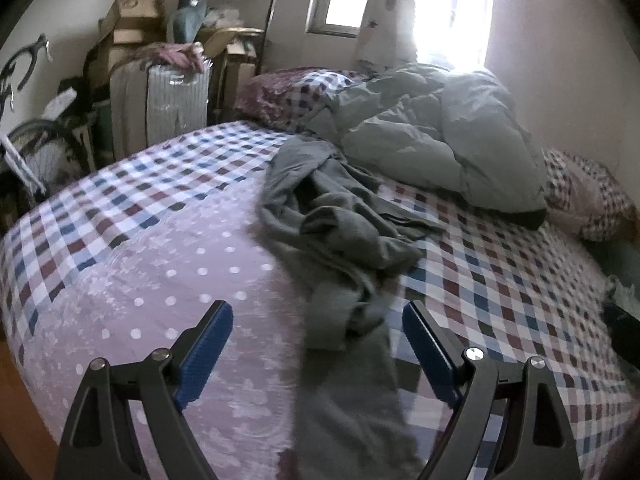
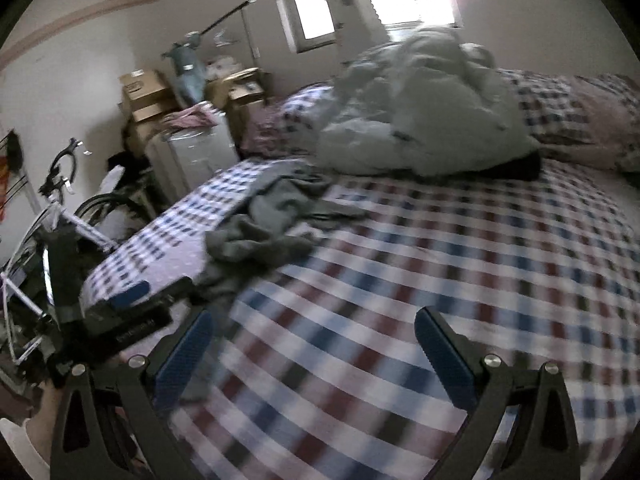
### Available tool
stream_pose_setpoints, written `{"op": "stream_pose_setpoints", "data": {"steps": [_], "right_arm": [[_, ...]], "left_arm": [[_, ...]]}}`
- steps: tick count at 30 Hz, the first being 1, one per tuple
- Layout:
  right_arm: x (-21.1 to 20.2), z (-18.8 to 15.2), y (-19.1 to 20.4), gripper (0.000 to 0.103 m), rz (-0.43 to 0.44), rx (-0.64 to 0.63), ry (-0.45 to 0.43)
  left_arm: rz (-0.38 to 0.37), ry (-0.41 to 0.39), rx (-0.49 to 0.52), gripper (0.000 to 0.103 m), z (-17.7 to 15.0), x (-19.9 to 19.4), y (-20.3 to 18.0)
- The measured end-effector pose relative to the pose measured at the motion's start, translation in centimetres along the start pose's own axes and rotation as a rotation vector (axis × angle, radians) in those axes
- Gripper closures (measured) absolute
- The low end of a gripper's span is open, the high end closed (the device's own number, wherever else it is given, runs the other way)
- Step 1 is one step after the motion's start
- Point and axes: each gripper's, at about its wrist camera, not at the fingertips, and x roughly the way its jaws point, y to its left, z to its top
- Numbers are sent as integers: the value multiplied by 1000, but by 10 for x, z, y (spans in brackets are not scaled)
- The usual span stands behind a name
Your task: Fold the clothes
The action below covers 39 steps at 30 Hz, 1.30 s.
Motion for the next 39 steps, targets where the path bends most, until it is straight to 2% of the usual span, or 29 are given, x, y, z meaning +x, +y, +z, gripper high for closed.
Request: {"op": "stream_pose_setpoints", "data": {"steps": [6, 11, 17, 20, 21, 22, 23, 26, 27, 34, 39], "right_arm": [[36, 22, 38, 0, 67, -67, 18], [56, 29, 56, 0, 79, -93, 28], [70, 25, 60, 0, 80, -69, 52], [72, 21, 58, 0, 76, -60, 63], [72, 20, 57, 0, 75, -58, 66], [71, 19, 56, 0, 74, -55, 69], [70, 18, 54, 0, 71, -51, 71], [67, 15, 45, 0, 62, -36, 73], [65, 14, 41, 0, 60, -26, 73], [45, 8, 12, 0, 32, 28, 64], [29, 4, -11, 0, 11, 79, 54]], "left_arm": [[-58, 16, -33, 13, 0, 4, 19], [-82, 46, 5, 13, -2, 17, 15], [-104, 78, 51, 15, -7, 31, 5], [-107, 96, 49, 28, -8, 36, 4], [-100, 112, 47, 37, -9, 40, 5], [-95, 127, 44, 53, -10, 43, 4], [-93, 137, 41, 60, -11, 45, 4], [-95, 152, 36, 72, -11, 49, 1], [-105, 152, 38, 81, -11, 49, -1], [-103, 79, 110, 93, -8, 33, -27], [-99, 26, 158, 96, -7, 24, -46]]}}
